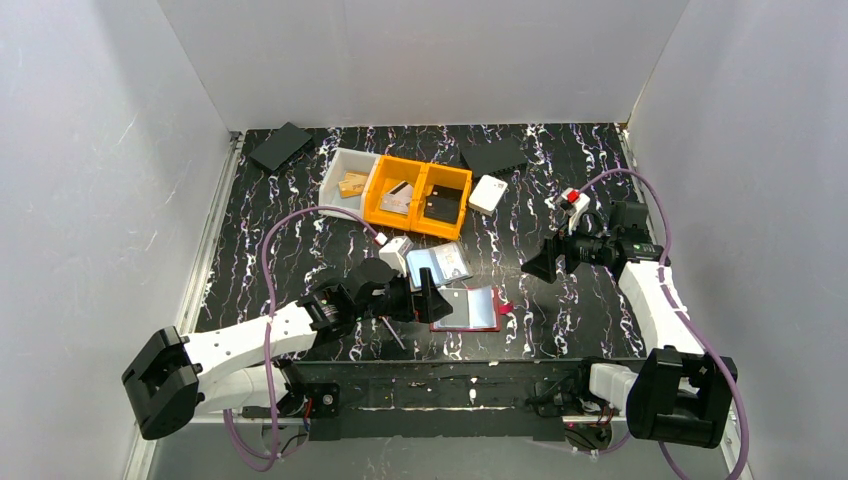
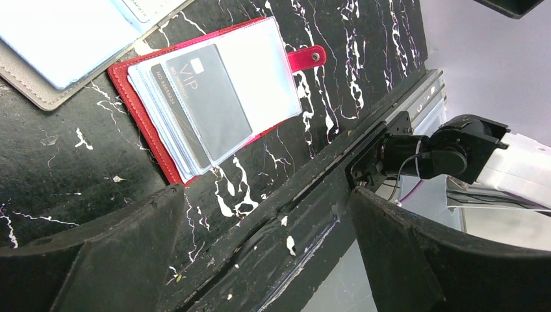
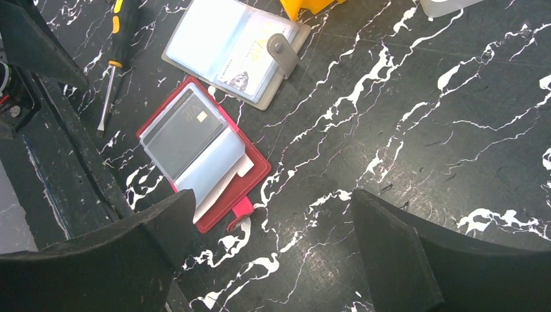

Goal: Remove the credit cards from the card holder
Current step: Remove the credit card from the card holder.

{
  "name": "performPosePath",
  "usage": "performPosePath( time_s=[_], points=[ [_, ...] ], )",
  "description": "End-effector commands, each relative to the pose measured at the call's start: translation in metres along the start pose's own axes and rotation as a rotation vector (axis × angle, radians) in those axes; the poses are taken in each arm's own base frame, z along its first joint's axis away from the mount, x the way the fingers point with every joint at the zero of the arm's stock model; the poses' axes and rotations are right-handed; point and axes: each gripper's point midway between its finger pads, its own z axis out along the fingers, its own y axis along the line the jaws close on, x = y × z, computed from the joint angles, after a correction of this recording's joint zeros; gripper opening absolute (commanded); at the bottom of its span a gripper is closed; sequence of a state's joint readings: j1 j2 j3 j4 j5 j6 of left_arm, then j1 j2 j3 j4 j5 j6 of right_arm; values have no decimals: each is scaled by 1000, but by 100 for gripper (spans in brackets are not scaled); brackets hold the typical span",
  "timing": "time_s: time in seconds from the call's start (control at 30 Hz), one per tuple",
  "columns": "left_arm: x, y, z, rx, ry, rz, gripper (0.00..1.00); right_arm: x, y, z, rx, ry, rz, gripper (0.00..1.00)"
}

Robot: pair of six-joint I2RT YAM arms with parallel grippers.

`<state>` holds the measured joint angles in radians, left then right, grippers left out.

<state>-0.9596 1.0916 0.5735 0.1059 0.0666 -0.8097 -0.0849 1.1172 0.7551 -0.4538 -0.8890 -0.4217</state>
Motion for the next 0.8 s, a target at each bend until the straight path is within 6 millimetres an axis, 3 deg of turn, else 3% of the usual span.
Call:
performPosePath(
  time_s=[0.0,0.37,0.53,0.77],
  points=[
    [-10,-10,0,14,-30,-10,98,0,-1,1,-14,1,1,98],
    [-20,-12,-4,15,-69,-13,98,0,3,-2,-20,8,-14,98],
    [-24,-19,5,25,-51,-40,98,1,3,-1,-29,11,-7,98],
    [-8,2,32,-72,19,-127,81,1,5,-2,-31,14,-13,98]
  ],
)
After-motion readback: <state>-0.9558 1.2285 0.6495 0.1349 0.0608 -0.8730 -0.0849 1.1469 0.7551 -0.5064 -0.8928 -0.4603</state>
